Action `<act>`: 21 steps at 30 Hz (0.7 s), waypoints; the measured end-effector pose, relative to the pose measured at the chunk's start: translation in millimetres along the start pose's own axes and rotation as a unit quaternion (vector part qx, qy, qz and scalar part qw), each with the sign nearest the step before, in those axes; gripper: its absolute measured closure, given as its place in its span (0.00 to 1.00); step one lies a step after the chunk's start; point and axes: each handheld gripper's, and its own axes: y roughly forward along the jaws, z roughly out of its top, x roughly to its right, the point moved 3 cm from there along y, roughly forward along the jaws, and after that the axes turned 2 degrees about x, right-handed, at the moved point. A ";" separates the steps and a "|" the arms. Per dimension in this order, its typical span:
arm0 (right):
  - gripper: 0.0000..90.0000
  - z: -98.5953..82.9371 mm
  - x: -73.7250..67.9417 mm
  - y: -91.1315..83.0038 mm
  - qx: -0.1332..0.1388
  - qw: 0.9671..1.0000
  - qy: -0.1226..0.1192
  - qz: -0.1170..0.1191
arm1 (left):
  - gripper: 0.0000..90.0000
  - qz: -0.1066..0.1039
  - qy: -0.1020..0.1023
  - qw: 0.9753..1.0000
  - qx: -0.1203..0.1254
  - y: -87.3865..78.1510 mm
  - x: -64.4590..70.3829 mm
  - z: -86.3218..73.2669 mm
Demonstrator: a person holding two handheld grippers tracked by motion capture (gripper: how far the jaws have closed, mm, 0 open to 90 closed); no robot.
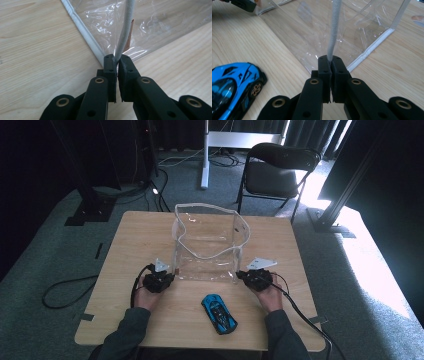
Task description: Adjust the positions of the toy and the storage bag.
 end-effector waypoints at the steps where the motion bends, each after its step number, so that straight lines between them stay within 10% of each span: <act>1: 0.97 -1.5 0.0 -2.2 0.000 1.000 0.000 0.001 | 0.95 -0.002 0.000 1.000 0.000 0.1 0.9 0.1; 11: 0.97 -11.6 5.0 -15.8 0.001 1.000 0.005 -0.013 | 0.94 -0.023 0.004 1.000 -0.001 3.9 15.0 3.5; 15: 0.96 -14.3 4.7 -19.8 0.000 1.000 0.005 -0.014 | 0.78 -0.034 -0.006 0.999 0.000 -2.3 22.5 2.6; 21: 0.77 -16.0 -1.8 -29.7 -0.002 1.000 0.001 -0.022 | 0.67 -0.042 0.008 0.999 -0.005 -21.5 44.3 -5.3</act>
